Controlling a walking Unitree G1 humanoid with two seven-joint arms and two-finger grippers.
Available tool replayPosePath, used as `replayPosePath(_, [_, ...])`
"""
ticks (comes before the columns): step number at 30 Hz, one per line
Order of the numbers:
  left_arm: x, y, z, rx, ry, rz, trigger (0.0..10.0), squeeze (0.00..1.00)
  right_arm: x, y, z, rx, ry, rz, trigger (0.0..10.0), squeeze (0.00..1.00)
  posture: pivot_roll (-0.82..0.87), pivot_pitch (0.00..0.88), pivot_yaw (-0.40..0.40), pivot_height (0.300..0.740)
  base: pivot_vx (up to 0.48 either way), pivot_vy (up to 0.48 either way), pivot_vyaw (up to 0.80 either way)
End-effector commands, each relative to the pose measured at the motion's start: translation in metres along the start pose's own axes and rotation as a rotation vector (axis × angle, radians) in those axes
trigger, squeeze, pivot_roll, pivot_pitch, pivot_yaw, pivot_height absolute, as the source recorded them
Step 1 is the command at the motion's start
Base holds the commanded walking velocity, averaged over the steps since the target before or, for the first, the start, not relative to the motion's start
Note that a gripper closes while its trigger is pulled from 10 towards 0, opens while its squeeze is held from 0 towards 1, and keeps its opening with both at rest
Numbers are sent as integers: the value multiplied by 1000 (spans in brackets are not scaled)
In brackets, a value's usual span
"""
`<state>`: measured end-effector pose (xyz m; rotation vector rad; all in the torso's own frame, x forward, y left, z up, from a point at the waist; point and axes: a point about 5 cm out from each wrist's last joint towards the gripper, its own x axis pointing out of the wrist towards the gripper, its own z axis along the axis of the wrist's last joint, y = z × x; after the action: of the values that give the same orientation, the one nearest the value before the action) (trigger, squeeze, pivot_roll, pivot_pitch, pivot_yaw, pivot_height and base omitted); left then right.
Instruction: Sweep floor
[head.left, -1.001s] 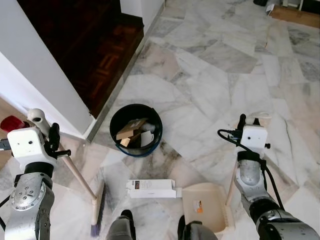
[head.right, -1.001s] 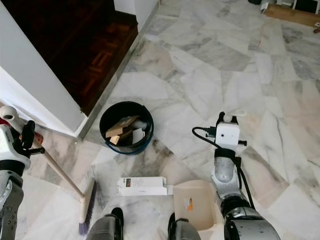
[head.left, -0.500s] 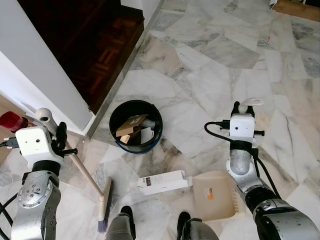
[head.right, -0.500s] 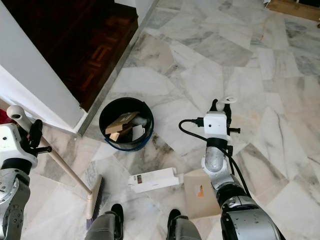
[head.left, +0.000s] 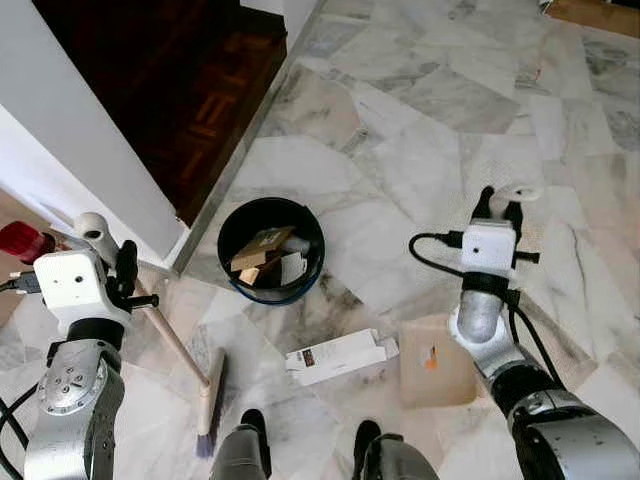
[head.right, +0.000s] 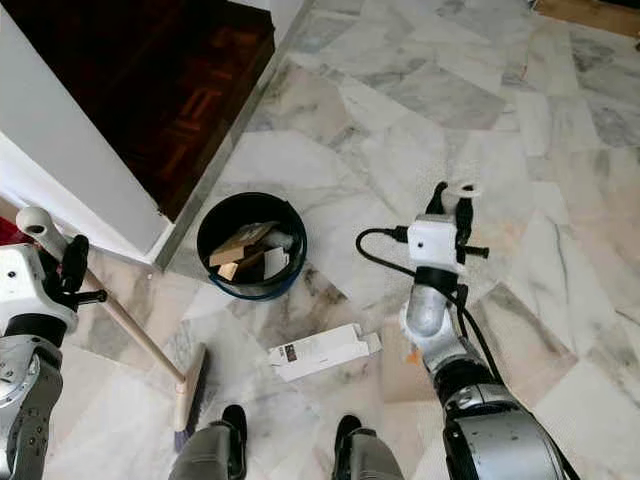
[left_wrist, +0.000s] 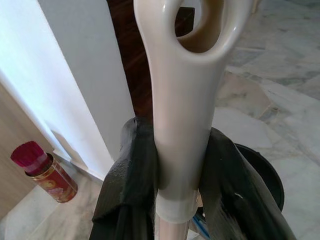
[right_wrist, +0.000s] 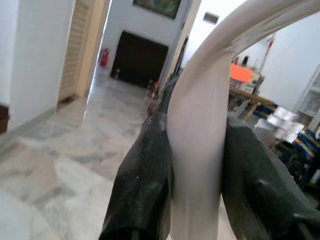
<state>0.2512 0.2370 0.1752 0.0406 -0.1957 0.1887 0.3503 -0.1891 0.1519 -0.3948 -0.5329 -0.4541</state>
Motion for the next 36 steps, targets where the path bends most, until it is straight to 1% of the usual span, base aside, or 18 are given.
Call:
replayPosePath(1, [-2, 0, 3, 7, -12, 1, 10000, 0, 7, -4, 9, 16, -68, -35, 10000, 0, 253, 341, 6, 740, 0, 0, 0])
replayPosePath(5, [-3, -3, 4, 1, -14, -7, 10000, 0, 5, -2, 7, -4, -62, -12, 10000, 0, 265, 346, 5, 740, 0, 0, 0])
replayPosePath(9, [-7, -2, 5, 2, -11, -8, 10000, 0, -5, 2, 1, -32, -38, 23, 10000, 0, 275, 359, 4, 740, 0, 0, 0])
replayPosePath(12, [-10, -2, 5, 4, -3, -11, 10000, 0, -19, 7, -9, -109, -24, 88, 10000, 0, 281, 364, 5, 740, 0, 0, 0])
replayPosePath(14, [-11, -3, 5, 4, -1, -15, 10000, 0, -26, 6, -15, -132, 2, 98, 10000, 0, 287, 370, 7, 740, 0, 0, 0])
replayPosePath(15, [-11, -3, 5, 4, -1, -15, 10000, 0, -26, 6, -15, -132, 2, 98, 10000, 0, 287, 370, 7, 740, 0, 0, 0])
replayPosePath(16, [-12, -3, 5, 4, 0, -17, 10000, 0, -30, 5, -19, -143, 16, 102, 10000, 0, 292, 373, 9, 740, 0, 0, 0])
replayPosePath(23, [-14, -2, 9, 8, 6, -27, 10000, 0, -44, 4, -27, -175, 46, 105, 10000, 0, 307, 389, 21, 740, 0, 0, 0])
replayPosePath(27, [-14, -1, 9, 10, 7, -29, 10000, 0, -46, 5, -28, -155, 69, 97, 10000, 0, 306, 389, 23, 740, 0, 0, 0])
replayPosePath(30, [-12, -4, 10, 5, 4, -35, 10000, 0, -41, 3, -28, -143, 97, 43, 10000, 0, 302, 388, 22, 740, 0, 0, 0])
replayPosePath(33, [-10, -7, 10, -1, 2, -37, 10000, 0, -35, 2, -25, -153, 83, 15, 10000, 0, 297, 381, 19, 740, 0, 0, 0])
replayPosePath(36, [-10, -8, 10, -6, 0, -38, 10000, 0, -30, 5, -19, -116, 58, 4, 10000, 0, 291, 374, 16, 740, 0, 0, 0])
